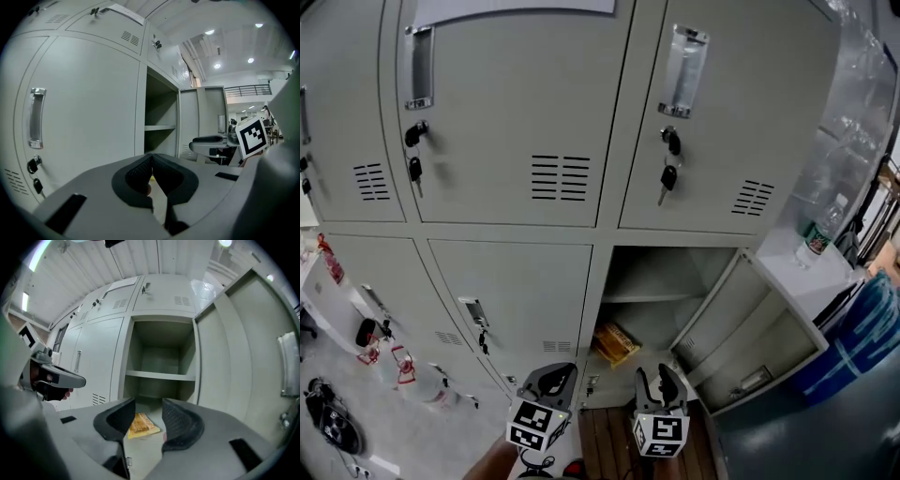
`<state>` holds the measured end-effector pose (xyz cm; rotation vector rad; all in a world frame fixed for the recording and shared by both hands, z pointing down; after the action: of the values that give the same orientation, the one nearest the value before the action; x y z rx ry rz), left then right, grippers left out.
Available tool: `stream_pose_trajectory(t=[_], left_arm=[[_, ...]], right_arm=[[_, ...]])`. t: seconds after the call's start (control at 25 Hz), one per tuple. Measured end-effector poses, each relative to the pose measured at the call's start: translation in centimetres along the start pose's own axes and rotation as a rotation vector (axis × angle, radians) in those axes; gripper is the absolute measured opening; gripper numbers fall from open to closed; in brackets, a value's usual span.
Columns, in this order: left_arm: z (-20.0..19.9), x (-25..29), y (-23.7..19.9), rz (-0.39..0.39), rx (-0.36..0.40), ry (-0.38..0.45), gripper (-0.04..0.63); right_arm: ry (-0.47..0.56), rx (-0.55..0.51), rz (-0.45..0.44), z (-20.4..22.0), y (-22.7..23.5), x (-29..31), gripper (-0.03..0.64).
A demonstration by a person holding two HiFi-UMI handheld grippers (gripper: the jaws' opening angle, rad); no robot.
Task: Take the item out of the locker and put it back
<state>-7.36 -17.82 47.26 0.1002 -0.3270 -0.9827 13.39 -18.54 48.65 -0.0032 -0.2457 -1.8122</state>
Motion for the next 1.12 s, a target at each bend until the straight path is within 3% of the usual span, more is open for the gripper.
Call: stream_pose_trajectory(t=[0.2, 0.48, 1.12], left_arm=[[-0.8, 0.2, 1.3, 0.037, 0.017, 0.014, 0.023], [-0.9, 0.1, 2.9, 0.083, 0.032, 0.01, 0.023], [-0.5, -0.2, 3.9, 0.108, 0.032, 0.0, 0.023]], right_arm=[[0.044, 0.024, 0.033, -0.3, 0.2, -3.4, 0.133], [0.031, 0.043, 0.085, 0.9, 0.5, -6.7, 0.052], [0.002, 0.059, 0.078, 1.8, -0.3, -7.8, 0.031]])
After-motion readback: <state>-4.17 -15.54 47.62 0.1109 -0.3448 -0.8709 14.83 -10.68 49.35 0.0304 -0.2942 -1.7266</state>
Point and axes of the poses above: the fingertips, and each gripper's own axes: x forward along the fingers, y to its right, z out of its underside, the point moved 6 cm from there along -x, backward along the fingers, and after that the axes turned 15 degrees about x, right-handed, at the moved point
